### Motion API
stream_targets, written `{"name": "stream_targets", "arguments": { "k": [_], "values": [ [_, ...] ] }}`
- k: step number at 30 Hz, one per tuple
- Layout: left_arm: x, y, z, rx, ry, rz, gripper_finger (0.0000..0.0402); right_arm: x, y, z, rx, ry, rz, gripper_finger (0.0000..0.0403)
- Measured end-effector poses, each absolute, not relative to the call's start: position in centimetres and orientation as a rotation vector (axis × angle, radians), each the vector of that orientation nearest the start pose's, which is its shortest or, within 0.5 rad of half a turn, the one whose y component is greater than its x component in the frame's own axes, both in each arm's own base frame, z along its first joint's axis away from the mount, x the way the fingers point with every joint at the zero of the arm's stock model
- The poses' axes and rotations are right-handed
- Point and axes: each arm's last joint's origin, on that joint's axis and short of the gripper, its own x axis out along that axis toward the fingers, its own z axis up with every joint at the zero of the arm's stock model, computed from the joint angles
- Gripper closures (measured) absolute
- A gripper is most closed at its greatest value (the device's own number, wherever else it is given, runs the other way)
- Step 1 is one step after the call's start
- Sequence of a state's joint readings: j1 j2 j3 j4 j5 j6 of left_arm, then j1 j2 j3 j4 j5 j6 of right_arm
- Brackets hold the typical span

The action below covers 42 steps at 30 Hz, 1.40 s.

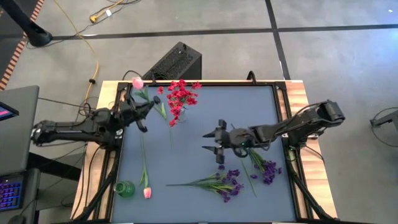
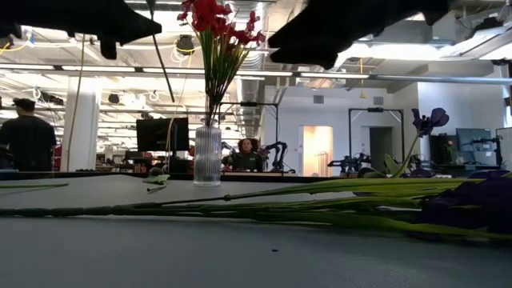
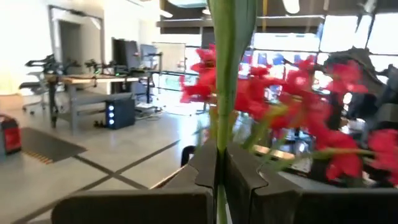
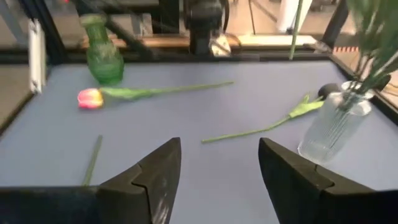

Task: Sort flowers into vase by color
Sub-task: Put the top pink tulip into the transparent vase

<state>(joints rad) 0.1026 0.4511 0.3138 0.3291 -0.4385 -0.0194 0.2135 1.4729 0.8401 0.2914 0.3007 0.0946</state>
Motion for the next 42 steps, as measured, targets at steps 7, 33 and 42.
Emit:
{"name": "stream_targets", "arguments": {
  "k": [7, 33, 42],
  "values": [
    [12.3, 5.1, 26.0, -0.157, -0.233, 0.666, 0.0401, 29.0, 5.3, 24.0, 0.022, 0.227, -0.101, 0.0168],
    [16.0, 13.1, 25.6, -0.360, -0.172, 0.513, 0.0401, 29.0, 4.6, 24.2, 0.012, 0.221, -0.114, 0.0168],
    [16.5, 13.5, 25.3, -0.311, -0.166, 0.502, 0.0401, 28.9, 4.6, 24.0, 0.007, 0.239, -0.114, 0.0168]
  ]
}}
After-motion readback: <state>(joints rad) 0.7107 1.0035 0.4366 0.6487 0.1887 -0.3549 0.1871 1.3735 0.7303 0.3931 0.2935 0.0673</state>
